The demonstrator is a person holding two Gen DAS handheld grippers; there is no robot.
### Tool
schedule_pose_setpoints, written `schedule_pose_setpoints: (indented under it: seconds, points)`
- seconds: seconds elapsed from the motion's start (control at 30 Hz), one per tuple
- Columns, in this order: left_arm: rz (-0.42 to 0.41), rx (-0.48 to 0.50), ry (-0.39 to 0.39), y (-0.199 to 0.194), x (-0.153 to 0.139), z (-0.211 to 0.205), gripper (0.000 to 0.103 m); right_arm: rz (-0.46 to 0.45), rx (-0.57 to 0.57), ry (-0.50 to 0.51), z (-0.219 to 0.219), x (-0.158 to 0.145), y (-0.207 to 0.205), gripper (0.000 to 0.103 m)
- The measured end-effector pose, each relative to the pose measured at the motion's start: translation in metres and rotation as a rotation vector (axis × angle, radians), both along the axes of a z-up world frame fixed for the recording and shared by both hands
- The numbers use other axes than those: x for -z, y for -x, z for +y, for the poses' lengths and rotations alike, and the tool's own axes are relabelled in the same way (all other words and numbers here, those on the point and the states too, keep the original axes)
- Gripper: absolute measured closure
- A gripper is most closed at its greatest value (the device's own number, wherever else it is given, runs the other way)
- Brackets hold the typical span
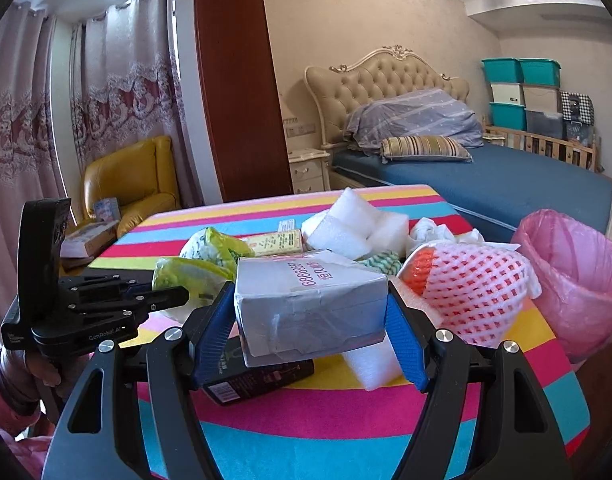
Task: Collect trash
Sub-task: 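Grasp the yellow-green plastic bag with the left tool while the right tool grasps the white paper box, then carry the bag with the left tool into the pink bin while the right tool drops the white box there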
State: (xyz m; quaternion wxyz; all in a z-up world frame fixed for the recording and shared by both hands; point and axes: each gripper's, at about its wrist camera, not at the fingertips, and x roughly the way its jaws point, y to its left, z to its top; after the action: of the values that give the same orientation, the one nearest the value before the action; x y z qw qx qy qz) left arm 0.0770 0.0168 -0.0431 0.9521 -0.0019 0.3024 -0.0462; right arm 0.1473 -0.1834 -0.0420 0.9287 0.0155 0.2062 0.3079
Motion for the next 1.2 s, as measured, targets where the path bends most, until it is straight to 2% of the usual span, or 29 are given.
schedule_pose_setpoints:
  seconds: [0.27, 0.47, 0.83, 1.2]
  points:
    - [-0.086, -0.001, -0.026, 0.017, -0.034, -0.015, 0.087, -0.094, 0.018, -0.052, -0.022, -0.023, 0.015, 0.034]
    - [-0.11, 0.075, -0.02, 0.009, -0.047, -0.047, 0.087, -0.126, 0.122, -0.058, -0.058, -0.029, 0.013, 0.034]
    - [-0.093, 0.27, 0.03, -0.05, -0.049, -0.132, 0.087, -0.122, 0.377, -0.029, -0.151, -0.019, -0.019, 0.034]
    - [-0.058, 0.407, 0.027, -0.123, -0.052, -0.224, 0.087, -0.105, 0.542, 0.057, -0.223, -0.003, -0.061, 0.034]
